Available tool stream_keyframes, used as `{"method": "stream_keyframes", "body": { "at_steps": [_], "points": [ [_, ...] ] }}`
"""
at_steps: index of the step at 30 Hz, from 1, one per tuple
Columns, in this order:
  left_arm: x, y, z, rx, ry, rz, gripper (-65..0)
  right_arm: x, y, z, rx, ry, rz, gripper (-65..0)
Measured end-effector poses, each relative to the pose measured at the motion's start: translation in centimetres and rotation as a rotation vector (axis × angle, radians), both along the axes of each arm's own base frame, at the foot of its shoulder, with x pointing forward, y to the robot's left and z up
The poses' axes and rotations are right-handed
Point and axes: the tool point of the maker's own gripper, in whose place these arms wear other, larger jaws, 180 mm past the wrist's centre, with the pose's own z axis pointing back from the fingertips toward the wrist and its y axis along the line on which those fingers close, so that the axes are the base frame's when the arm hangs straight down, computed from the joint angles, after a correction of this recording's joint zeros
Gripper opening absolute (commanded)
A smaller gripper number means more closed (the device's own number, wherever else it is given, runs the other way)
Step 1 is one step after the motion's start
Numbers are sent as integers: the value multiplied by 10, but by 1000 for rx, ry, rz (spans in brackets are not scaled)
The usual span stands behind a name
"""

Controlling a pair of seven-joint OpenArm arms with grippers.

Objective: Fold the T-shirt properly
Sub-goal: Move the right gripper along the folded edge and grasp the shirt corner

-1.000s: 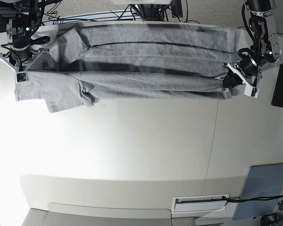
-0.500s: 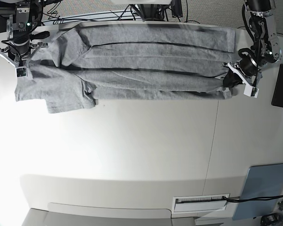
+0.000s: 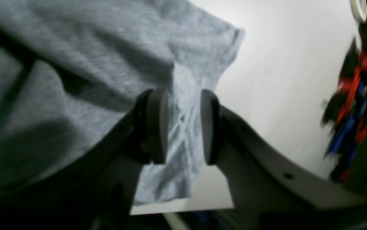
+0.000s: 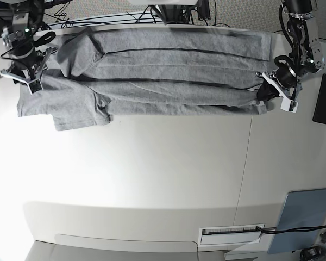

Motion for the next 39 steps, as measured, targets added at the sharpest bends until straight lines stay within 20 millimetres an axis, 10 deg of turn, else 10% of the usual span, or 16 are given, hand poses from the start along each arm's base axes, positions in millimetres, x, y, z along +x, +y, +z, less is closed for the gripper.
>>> {"method": "stream_keyframes", "body": {
  "at_steps": [15,28,39],
  "points": [
    [0,-2,0,-6,-1,2,-650,8,46,-14,-172,142,498,-461],
    [0,-2,0,-6,-2,2,-650,11,41,-49,-177,223,502,-461],
    [0,-2,-1,-6,-1,2,-650,10,41,-42,-157,244,500,-462]
  ]
}}
